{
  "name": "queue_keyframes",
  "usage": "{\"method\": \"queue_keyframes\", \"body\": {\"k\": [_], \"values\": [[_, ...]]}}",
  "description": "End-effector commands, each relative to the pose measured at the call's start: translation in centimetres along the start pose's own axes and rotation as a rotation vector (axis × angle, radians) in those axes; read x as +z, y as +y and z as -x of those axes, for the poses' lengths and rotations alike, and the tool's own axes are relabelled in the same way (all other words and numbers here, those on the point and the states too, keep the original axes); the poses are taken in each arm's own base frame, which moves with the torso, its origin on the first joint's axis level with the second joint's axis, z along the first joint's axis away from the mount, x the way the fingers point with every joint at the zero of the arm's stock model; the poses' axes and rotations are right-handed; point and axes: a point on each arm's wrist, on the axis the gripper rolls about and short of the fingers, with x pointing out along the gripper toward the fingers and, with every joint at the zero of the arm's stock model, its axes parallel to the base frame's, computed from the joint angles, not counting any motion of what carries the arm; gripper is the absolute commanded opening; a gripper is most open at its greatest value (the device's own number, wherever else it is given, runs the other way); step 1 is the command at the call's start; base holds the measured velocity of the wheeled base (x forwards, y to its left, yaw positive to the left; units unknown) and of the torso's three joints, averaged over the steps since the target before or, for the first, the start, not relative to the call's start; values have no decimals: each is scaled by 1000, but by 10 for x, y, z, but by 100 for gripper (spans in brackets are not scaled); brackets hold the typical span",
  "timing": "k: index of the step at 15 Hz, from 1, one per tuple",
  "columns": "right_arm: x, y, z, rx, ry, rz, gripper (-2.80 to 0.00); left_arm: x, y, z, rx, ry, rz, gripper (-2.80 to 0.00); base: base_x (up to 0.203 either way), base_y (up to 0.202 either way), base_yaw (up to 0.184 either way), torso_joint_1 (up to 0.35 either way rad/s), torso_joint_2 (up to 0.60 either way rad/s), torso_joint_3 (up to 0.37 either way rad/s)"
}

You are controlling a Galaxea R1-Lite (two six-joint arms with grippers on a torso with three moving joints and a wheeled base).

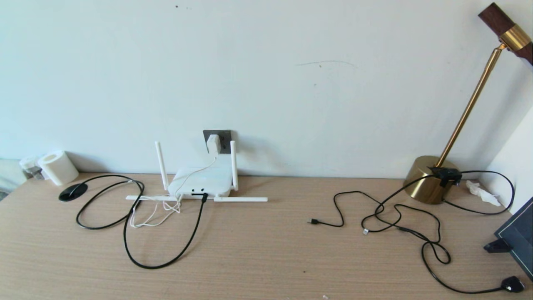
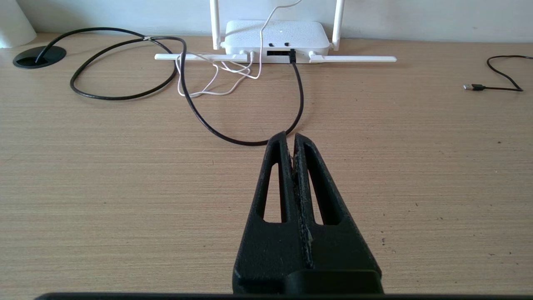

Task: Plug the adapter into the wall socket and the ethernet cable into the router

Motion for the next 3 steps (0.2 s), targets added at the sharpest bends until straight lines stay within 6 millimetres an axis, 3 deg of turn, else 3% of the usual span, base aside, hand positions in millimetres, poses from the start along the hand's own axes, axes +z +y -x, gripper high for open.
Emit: {"method": "queue_keyframes", "body": {"k": [1,3], "values": [[-1,0,0,0,4,-2,0,0,0,0,0,5,1,-280,0,0,0,0,0,0],[-1,0,0,0,4,-2,0,0,0,0,0,5,1,-280,0,0,0,0,0,0]]}}
